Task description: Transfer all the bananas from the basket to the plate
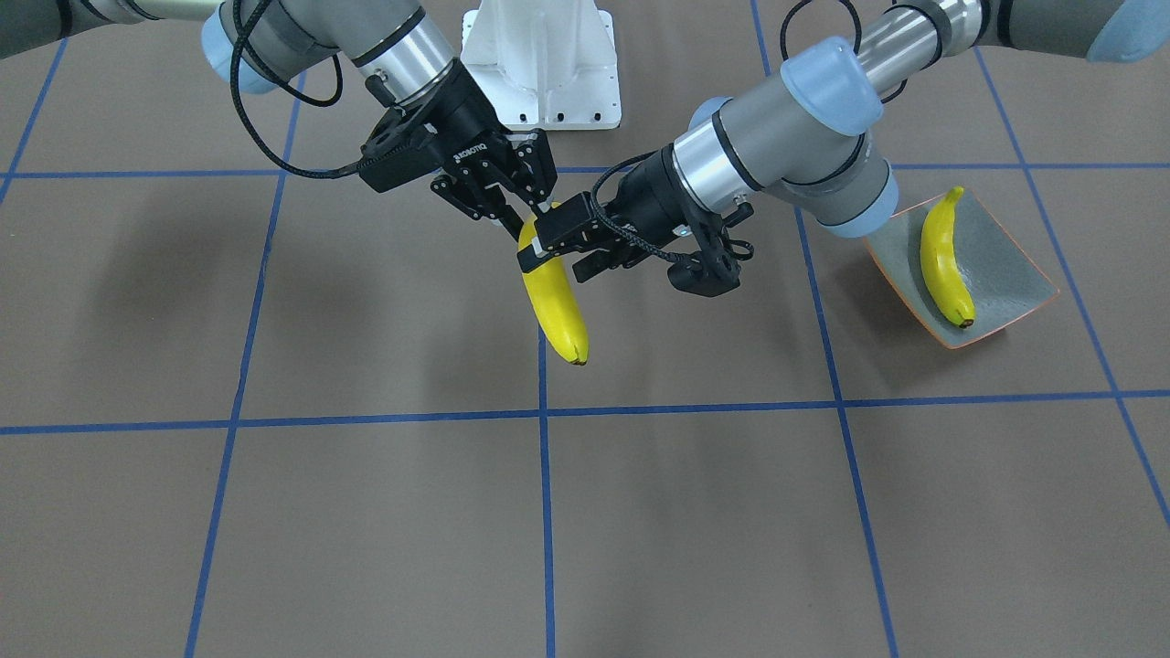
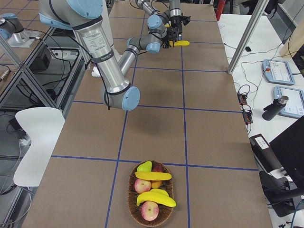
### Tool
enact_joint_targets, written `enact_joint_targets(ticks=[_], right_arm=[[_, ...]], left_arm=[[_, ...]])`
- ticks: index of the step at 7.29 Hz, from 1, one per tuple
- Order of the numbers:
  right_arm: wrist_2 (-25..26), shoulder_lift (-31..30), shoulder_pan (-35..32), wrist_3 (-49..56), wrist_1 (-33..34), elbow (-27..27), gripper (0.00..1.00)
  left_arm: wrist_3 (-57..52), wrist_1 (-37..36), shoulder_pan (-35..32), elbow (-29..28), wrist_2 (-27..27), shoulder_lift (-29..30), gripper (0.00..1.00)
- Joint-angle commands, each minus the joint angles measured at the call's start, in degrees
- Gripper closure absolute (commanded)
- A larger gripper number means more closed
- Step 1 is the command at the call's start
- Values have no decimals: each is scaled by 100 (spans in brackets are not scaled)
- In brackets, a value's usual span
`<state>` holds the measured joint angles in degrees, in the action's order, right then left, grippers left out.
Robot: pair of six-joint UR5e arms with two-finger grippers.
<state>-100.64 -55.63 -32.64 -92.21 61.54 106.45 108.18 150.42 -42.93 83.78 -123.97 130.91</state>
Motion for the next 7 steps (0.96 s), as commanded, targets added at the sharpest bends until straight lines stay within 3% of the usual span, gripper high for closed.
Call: enact_joint_targets(ticks=[1,2,3,4,5,6,7], right_arm=[[1,8,12,-8,-11,7,100],[1,8,12,-8,-10,16,100],[-8,0,12,-8,-28,16,100],[-8,8,12,-8,-106,33,100],[-8,-35,12,27,-159,25,9],[-25,-53,3,97,-160,25,0],[-34,-71,-6,97,-160,51,0]], left_arm=[[1,5,21,-2,40,22,13],[1,5,30,-2,92,31,20],[1,5,47,-2,154,31,48],[-8,49,134,-2,172,14,99],[1,127,179,-2,302,14,100],[62,128,188,-2,312,14,100],[89,128,188,7,312,14,100]])
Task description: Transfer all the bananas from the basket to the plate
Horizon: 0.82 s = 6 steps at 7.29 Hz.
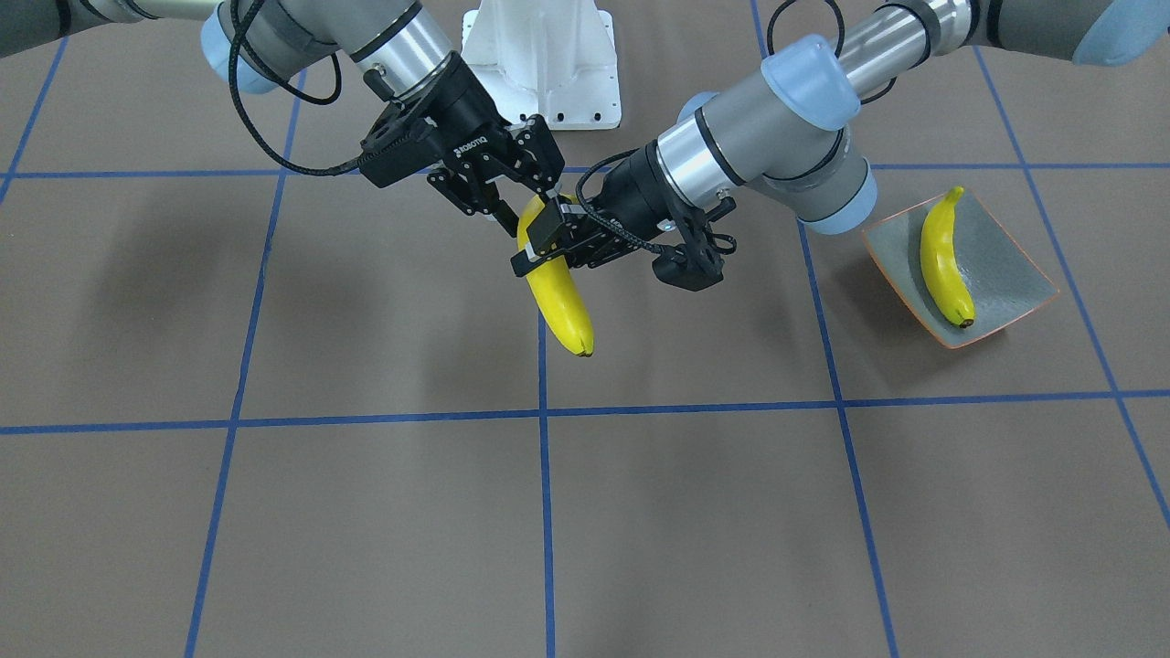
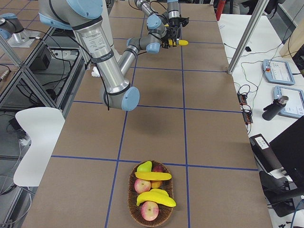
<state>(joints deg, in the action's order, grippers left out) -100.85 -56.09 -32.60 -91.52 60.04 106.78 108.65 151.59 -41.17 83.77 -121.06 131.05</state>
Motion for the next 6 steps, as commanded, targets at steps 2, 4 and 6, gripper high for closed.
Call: enact_joint_targets(ticks=[2,4,6], right_arm=[[-66,-513,-62,38,-10,551,0],[-66,-788,-220,38,-1,607,0],[30,-1052,-352,160,-1,590,0]], left_arm=[[-10,20,-23,25,12,-71,100],[-228,29,-58,636,-49,-1005,100],[-1245,-33,-494,807,-616,-1860,100]])
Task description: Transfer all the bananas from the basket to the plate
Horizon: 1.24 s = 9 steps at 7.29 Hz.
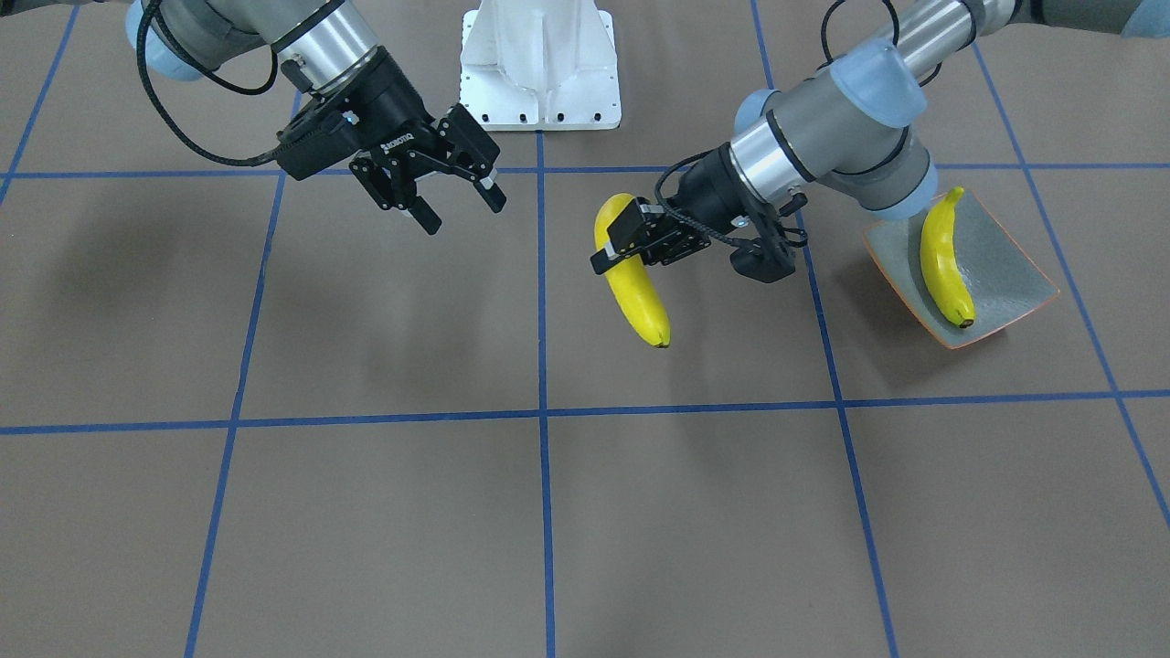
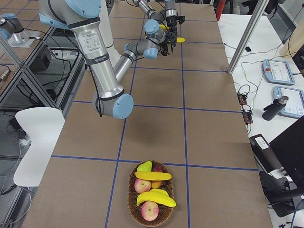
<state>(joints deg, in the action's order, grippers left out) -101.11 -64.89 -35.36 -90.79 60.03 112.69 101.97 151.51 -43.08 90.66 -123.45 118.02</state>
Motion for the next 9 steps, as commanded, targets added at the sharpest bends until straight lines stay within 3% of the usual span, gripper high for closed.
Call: enact_joint_targets(ticks=[1,3,4,7,9], right_arm=[[99,-208,-85,88,0,-10,0],[274,-314,-76,88,0,-10,0],[319,-323,-76,79,9,-10,0],[320,-462,-94,88,35,-19,0],[328,-499,-68,88,36,-106,0]], left_arm=[[-1086,1,-663,136,-695,-1022,100],[-2517,-59,-1575,137,-1449,-1833,100],[-3090,-69,-1824,110,-1576,-2123,100],[-4393,-584,-2247,119,-1524,-2819,100],[-4387,-1330,-2292,171,-1402,-2968,100]])
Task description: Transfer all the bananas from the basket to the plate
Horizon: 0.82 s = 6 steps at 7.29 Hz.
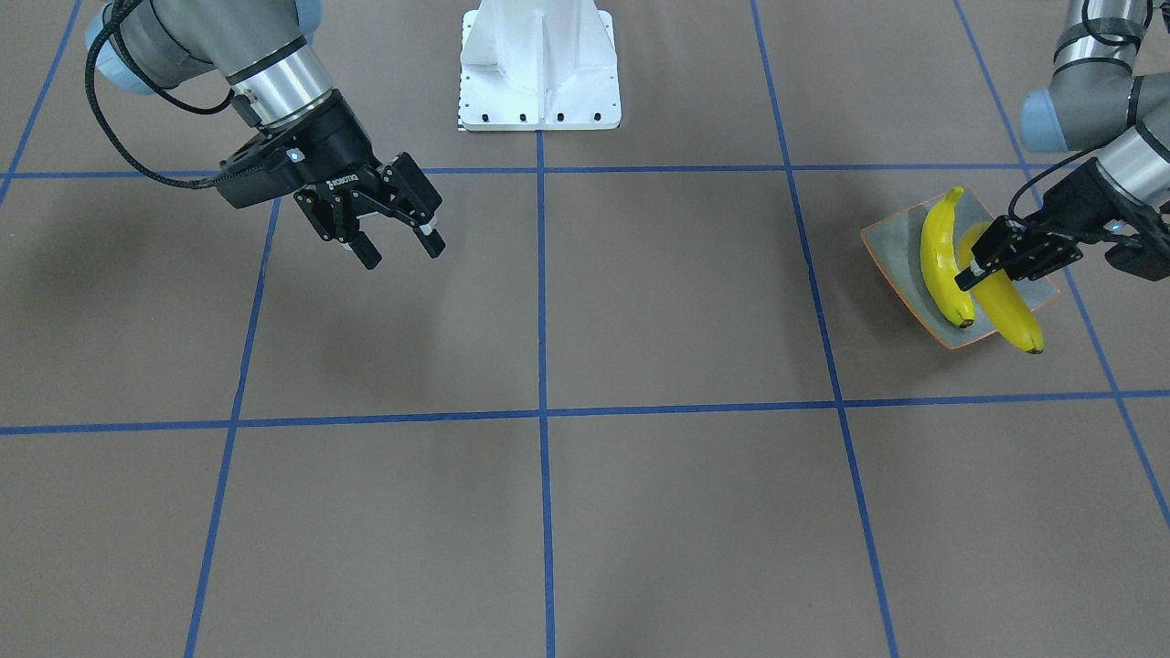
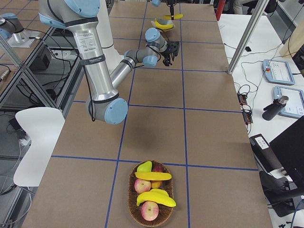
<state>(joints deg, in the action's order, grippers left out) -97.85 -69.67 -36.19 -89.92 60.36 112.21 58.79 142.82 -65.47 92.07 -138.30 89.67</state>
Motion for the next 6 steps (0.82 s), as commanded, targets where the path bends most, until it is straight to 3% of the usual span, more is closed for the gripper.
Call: enact_joint_targets(ticks=[1,6], right_arm=[[2,-11,15,0,2,-85,0],[205,6,51,0,-16,-191,0]], left_arm=[[-78,-500,-36,39,188,-325,100],[-78,-562,96,57,716,-714,100]])
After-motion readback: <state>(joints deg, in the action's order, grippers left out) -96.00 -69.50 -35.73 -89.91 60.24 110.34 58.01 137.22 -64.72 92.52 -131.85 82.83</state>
